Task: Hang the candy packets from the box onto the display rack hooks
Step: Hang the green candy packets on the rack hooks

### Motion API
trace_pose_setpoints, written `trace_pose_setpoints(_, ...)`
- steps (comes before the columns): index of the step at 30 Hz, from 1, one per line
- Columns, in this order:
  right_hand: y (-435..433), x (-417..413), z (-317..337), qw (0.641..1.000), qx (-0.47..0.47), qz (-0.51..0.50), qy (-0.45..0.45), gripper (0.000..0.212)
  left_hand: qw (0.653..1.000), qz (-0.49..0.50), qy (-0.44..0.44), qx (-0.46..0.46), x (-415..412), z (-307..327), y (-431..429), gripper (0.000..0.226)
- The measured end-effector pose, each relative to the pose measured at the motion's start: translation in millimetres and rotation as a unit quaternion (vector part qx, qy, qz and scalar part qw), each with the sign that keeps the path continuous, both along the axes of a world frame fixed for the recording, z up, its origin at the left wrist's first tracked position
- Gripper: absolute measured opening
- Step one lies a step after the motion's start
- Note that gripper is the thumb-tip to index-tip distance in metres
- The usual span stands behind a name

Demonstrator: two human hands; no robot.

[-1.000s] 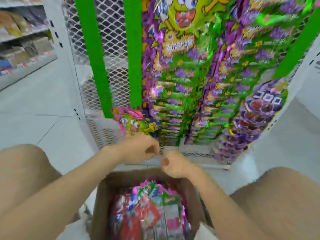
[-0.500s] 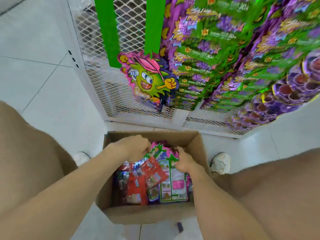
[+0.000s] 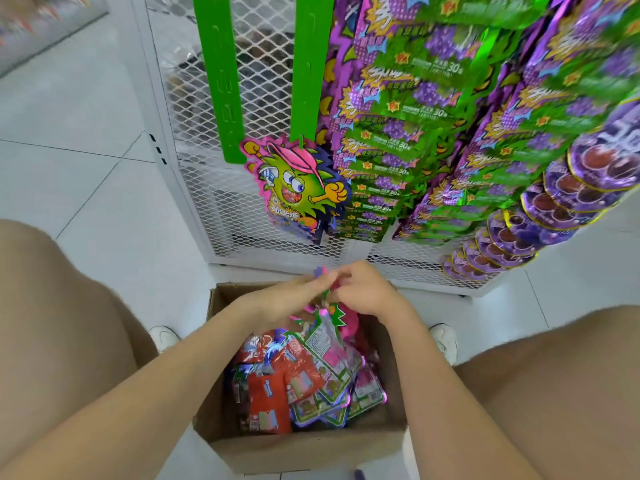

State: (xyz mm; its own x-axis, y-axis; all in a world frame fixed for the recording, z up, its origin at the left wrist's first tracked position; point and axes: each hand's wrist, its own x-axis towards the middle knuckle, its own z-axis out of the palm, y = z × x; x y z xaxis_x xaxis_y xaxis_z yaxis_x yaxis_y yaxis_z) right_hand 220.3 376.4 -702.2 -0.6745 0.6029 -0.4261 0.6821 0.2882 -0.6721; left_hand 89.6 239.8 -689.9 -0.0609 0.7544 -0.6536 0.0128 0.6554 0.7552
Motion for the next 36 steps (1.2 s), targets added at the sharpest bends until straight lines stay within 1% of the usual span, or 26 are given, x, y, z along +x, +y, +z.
trace_pose_setpoints(1, -4.5, 0.8, 14.6, 0.999, -0.022, -0.027, 0.038, 0.010, 0.998, 0.035, -0.058, 0.015, 2.4, 11.9, 1.2, 0.083)
trace_pose_setpoints(2, -9.7, 2.4, 27.8, 0.994, -0.067, -0.047, 0.076, 0.013, 0.994, 0.061, -0.084, 0.033, 1.5, 20.3, 1.8, 0.080)
trace_pose_setpoints(3, -14.4, 5.2, 38.8, 0.985, -0.130, -0.048, 0.108, 0.020, 0.992, 0.083, -0.084, 0.052, 0.4, 29.2, 0.3, 0.069)
trace_pose_setpoints(4, -18.7, 8.7, 50.4, 0.974, -0.182, -0.033, 0.132, 0.027, 0.990, 0.105, -0.062, 0.066, -1.9, 36.9, -1.4, 0.055)
trace_pose_setpoints(6, -21.8, 12.2, 68.1, 0.968, -0.203, 0.009, 0.145, 0.035, 0.987, 0.136, -0.006, 0.081, -10.6, 48.0, -6.8, 0.030)
trace_pose_setpoints(7, -21.0, 11.9, 74.2, 0.972, -0.178, 0.013, 0.152, 0.036, 0.987, 0.132, 0.008, 0.090, -15.3, 53.4, -10.3, 0.022)
trace_pose_setpoints(8, -19.3, 10.1, 79.7, 0.977, -0.127, 0.000, 0.169, 0.034, 0.987, 0.112, 0.034, 0.108, -20.6, 58.2, -13.8, 0.019)
trace_pose_setpoints(10, -14.1, 7.5, 88.9, 0.979, 0.013, -0.041, 0.199, 0.031, 0.981, 0.070, 0.103, 0.149, -26.5, 76.1, -20.5, 0.024)
trace_pose_setpoints(11, -13.0, 7.4, 94.5, 0.976, 0.085, -0.037, 0.195, 0.034, 0.976, 0.059, 0.128, 0.169, -29.4, 85.2, -23.2, 0.023)
trace_pose_setpoints(13, -12.3, 5.2, 101.7, 0.966, 0.205, 0.026, 0.155, 0.038, 0.965, 0.041, 0.159, 0.204, -35.0, 101.3, -25.4, 0.020)
trace_pose_setpoints(14, -11.3, 3.7, 103.4, 0.961, 0.238, 0.054, 0.133, 0.036, 0.959, 0.031, 0.179, 0.219, -38.8, 107.8, -25.3, 0.019)
trace_pose_setpoints(15, -12.0, 2.6, 108.4, 0.959, 0.249, 0.070, 0.119, 0.032, 0.952, 0.019, 0.200, 0.230, -42.6, 114.7, -24.6, 0.017)
trace_pose_setpoints(17, -12.5, -0.5, 122.3, 0.956, 0.255, 0.066, 0.131, 0.021, 0.937, 0.001, 0.242, 0.250, -51.0, 129.4, -21.2, 0.015)
trace_pose_setpoints(19, -12.1, -3.5, 138.5, 0.944, 0.286, 0.063, 0.151, 0.006, 0.921, 0.009, 0.276, 0.275, -59.3, 142.8, -14.5, 0.013)
trace_pose_setpoints(21, -7.0, -8.5, 151.6, 0.920, 0.354, 0.057, 0.158, 0.001, 0.906, 0.054, 0.288, 0.304, -65.8, 152.2, -4.0, 0.028)
trace_pose_setpoints(23, -0.9, -17.1, 162.2, 0.892, 0.426, 0.047, 0.146, 0.012, 0.892, 0.117, 0.299, 0.317, -70.3, 161.0, 8.9, 0.047)
trace_pose_setpoints(24, 1.7, -21.9, 166.2, 0.877, 0.455, 0.034, 0.149, 0.017, 0.887, 0.146, 0.301, 0.319, -72.5, 164.3, 15.9, 0.052)
trace_pose_setpoints(26, 6.0, -29.7, 171.0, 0.858, 0.479, -0.004, 0.186, 0.022, 0.872, 0.182, 0.306, 0.336, -77.3, 168.4, 30.0, 0.060)
trace_pose_setpoints(27, 8.3, -32.6, 171.4, 0.856, 0.470, -0.023, 0.214, 0.022, 0.868, 0.193, 0.305, 0.341, -79.7, 168.6, 36.6, 0.061)
trace_pose_setpoints(29, 10.8, -37.4, 168.2, 0.863, 0.437, -0.051, 0.249, 0.020, 0.868, 0.216, 0.297, 0.334, -84.9, 167.3, 47.4, 0.057)
trace_pose_setpoints(31, 11.1, -44.5, 165.0, 0.868, 0.424, -0.058, 0.252, 0.020, 0.873, 0.224, 0.282, 0.330, -89.2, 166.7, 56.0, 0.041)
trace_pose_setpoints(33, 12.1, -55.4, 166.2, 0.873, 0.407, -0.058, 0.262, 0.022, 0.872, 0.215, 0.290, 0.331, -91.3, 170.4, 60.4, 0.016)
trace_pose_setpoints(34, 12.6, -61.1, 168.0, 0.877, 0.393, -0.062, 0.270, 0.023, 0.869, 0.208, 0.296, 0.336, -92.7, 171.7, 61.9, 0.016)
trace_pose_setpoints(36, 12.4, -71.1, 173.6, 0.880, 0.377, -0.070, 0.281, 0.024, 0.868, 0.194, 0.296, 0.347, -90.7, 175.3, 58.5, 0.028)
